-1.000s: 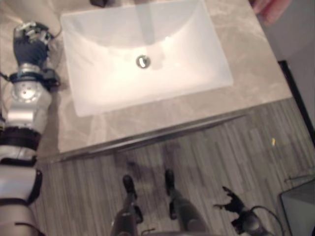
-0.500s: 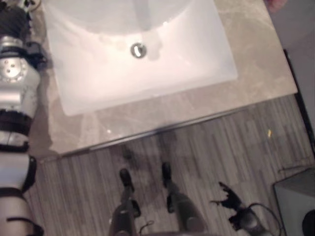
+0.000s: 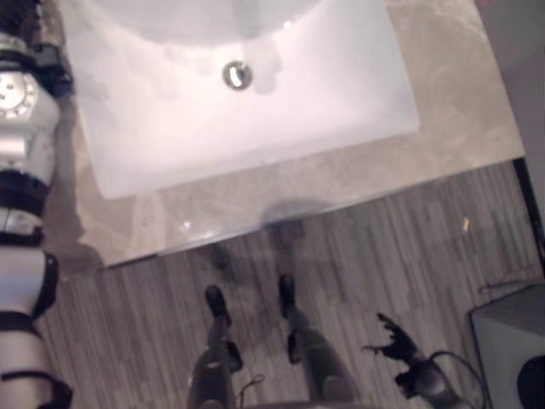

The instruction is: Put brush and paste in cup on sink, flatten towel.

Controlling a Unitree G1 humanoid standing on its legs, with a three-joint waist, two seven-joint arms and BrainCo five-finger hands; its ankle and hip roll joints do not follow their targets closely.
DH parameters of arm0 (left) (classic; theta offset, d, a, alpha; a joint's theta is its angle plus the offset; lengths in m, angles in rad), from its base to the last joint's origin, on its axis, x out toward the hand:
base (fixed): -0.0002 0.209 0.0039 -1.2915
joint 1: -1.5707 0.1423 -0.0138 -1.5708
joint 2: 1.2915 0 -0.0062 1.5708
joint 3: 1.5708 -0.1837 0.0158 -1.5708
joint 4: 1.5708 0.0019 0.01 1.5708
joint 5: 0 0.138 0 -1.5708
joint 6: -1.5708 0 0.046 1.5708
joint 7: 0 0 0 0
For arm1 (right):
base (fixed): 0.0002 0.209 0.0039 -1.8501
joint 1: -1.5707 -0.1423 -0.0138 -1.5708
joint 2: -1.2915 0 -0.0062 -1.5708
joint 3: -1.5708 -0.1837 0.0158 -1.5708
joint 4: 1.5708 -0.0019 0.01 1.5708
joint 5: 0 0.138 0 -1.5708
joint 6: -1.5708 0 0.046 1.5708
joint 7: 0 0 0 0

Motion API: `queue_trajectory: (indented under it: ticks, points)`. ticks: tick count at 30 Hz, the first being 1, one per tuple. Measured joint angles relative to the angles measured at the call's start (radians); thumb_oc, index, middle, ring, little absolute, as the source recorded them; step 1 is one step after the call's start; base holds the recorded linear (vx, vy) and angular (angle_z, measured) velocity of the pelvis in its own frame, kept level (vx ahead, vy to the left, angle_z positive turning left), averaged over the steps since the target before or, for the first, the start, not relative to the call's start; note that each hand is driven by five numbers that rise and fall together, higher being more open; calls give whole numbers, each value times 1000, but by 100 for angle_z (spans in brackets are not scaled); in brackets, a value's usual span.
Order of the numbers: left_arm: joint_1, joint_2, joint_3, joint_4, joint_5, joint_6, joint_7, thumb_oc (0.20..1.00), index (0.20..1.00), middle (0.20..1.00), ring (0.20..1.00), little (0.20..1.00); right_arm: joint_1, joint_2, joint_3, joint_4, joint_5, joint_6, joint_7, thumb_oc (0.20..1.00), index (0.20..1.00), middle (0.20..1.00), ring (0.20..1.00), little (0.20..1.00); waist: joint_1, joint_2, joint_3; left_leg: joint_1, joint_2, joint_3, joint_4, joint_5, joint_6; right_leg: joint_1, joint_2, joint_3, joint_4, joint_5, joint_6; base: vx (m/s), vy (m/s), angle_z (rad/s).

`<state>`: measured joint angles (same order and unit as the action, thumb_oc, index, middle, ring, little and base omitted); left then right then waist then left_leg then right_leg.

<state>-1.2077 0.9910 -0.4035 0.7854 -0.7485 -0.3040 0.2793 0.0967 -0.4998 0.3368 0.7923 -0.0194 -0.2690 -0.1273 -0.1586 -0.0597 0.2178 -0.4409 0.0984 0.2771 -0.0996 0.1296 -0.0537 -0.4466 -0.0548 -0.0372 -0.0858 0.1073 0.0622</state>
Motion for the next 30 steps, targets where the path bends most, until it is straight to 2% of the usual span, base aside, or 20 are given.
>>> queue_trajectory:
  ticks: [10, 23, 29, 30]
  points:
    - [-151, 28, -101, 96, 1, 4, 0, 200, 200, 200, 200, 200, 7, -15, -1, 9, 22, -10, 5, 1000, 1000, 1000, 1000, 1000, -4, 0, 0, -51, 0, -1, 0, 9, 3, -49, 0, 0, 0, 10, -1, 0, 0, 0]
    - [-181, 27, -106, 108, 2, 4, 0, 200, 200, 200, 200, 200, 5, -14, -1, 7, 22, -11, 8, 1000, 1000, 1000, 1000, 1000, -5, 1, 0, -63, 0, -5, 0, 11, 3, -59, 0, -6, 0, 10, -2, 0, 0, 0]
    - [72, 38, -46, -114, 21, -7, -7, 200, 200, 200, 200, 200, -1, -13, -1, 10, 21, -9, -1, 1000, 1000, 1000, 1000, 1000, 7, 3, -1, 10, 0, -17, 0, 11, 3, 12, -2, -11, 0, 10, -2, -10, -12, -2]
    - [163, 41, 5, -200, 21, -12, -9, 200, 200, 200, 200, 200, -7, -8, -8, 17, 21, -4, -4, 1000, 1000, 1000, 1000, 1000, 4, 6, 1, 24, 0, -17, 0, 11, 3, 22, -2, -10, 0, 10, -2, 0, 0, 0]
